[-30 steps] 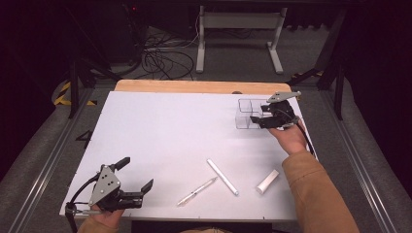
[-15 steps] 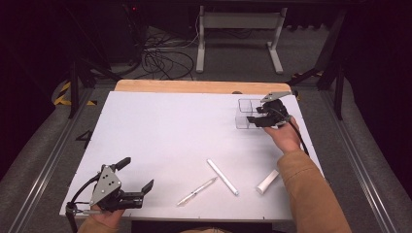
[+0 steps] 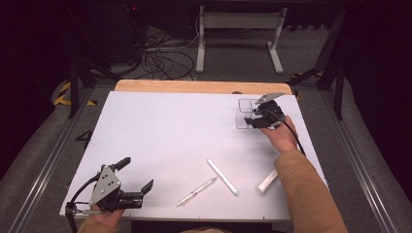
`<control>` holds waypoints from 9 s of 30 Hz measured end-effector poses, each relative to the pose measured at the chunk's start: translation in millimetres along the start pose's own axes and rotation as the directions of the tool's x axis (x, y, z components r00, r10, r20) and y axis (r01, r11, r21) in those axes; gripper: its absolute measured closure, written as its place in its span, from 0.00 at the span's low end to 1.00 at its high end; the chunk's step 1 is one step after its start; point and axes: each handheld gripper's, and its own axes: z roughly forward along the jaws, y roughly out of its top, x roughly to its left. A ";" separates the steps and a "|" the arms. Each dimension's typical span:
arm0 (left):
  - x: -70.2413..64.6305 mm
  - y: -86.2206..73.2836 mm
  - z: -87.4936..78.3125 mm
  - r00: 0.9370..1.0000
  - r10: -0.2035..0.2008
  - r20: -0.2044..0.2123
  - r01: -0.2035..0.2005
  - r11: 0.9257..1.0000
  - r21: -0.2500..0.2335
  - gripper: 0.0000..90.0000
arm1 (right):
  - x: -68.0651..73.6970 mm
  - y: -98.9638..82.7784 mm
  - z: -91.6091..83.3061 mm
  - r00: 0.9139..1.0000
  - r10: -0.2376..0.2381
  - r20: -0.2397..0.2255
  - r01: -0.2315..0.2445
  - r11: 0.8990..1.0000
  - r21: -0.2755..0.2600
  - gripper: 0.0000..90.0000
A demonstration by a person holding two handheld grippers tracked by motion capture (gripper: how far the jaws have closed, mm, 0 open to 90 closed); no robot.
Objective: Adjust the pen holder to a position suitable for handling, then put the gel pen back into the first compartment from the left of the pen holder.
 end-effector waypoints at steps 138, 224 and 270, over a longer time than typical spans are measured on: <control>0.9 16.3 19.0 0.996 -0.081 0.037 0.081 0.997 0.013 0.03 | 141.5 23.7 -107.0 0.943 -0.219 -0.250 0.093 0.895 -0.436 0.12; -60.8 60.7 109.7 0.932 -0.122 0.340 -0.043 0.896 0.442 0.31 | 134.3 -31.9 -137.7 0.976 -0.093 -0.194 -0.010 0.880 -0.474 0.13; -96.6 41.6 155.4 0.951 -0.038 0.306 -0.173 0.755 0.632 0.74 | 136.1 -31.6 -130.9 0.975 -0.094 -0.202 -0.005 0.897 -0.442 0.13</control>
